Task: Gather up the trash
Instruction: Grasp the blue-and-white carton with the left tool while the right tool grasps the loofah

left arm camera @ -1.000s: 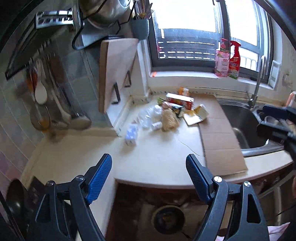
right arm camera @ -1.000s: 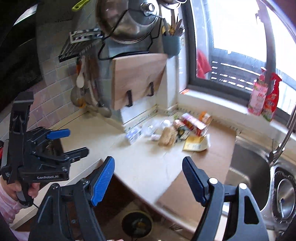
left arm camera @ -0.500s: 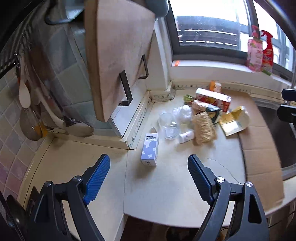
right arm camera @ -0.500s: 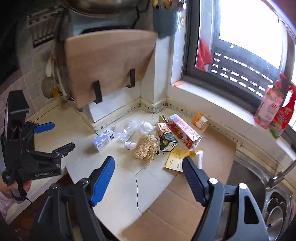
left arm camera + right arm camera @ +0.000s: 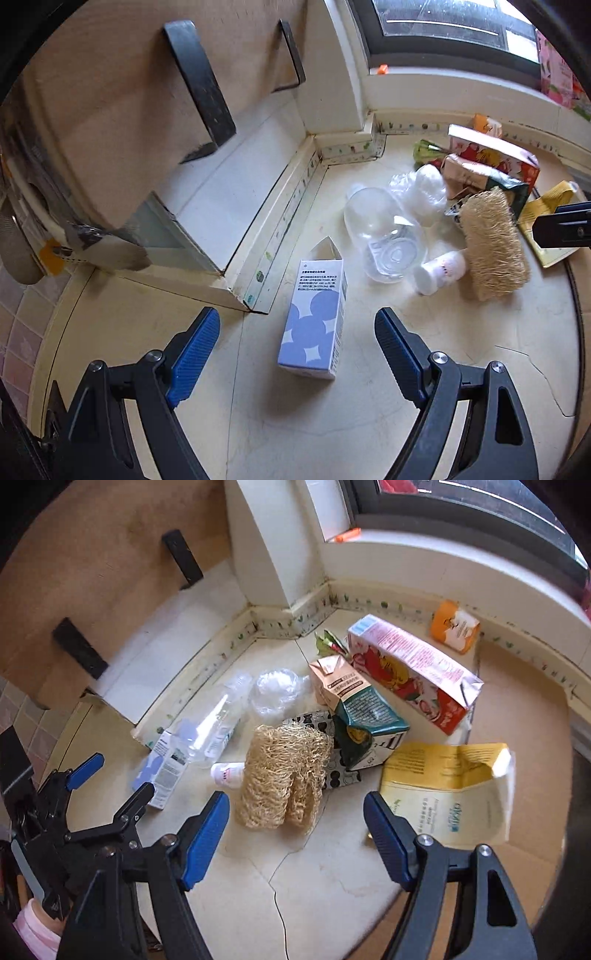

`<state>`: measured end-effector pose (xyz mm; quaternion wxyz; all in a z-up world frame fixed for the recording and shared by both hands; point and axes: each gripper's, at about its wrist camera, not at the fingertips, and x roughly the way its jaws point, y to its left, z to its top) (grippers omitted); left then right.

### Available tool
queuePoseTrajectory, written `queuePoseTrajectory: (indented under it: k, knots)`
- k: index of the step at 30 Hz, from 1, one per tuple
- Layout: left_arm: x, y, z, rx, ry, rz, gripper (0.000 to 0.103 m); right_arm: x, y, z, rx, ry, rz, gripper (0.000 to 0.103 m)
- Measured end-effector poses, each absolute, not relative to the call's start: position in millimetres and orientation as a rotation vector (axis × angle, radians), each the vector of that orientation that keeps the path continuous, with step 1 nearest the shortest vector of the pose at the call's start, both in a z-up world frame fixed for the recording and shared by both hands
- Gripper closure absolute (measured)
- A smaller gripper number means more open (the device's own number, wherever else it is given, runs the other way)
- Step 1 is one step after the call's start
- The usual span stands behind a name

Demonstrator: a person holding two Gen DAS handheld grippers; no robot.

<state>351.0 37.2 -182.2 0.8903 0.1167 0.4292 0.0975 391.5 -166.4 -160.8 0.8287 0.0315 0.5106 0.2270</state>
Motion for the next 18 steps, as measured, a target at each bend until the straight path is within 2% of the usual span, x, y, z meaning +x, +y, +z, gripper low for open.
queuePoseTrajectory:
  k: [10, 12, 13, 15, 18]
  knots:
    - [381, 45, -198, 0.189, 0.942, 0.161, 0.019, 415, -139, -186, 0.056, 1.134, 0.466, 0.027]
    - [387, 47, -201, 0.159, 0.965, 0.143, 0.03, 418, -138, -191, 0.06, 1.145, 0.454, 0.029]
    - [389, 48, -202, 0.147, 0.976, 0.133, 0.033, 419, -138, -193, 0.066, 1.152, 0.453, 0.036]
    - [393, 48, -206, 0.123, 1.001, 0.114, 0.047, 421, -139, -197, 0.085, 1.173, 0.461, 0.046]
    - [398, 47, -213, 0.105, 1.036, 0.103, 0.06, 423, -139, -198, 0.114, 1.186, 0.478, 0.054]
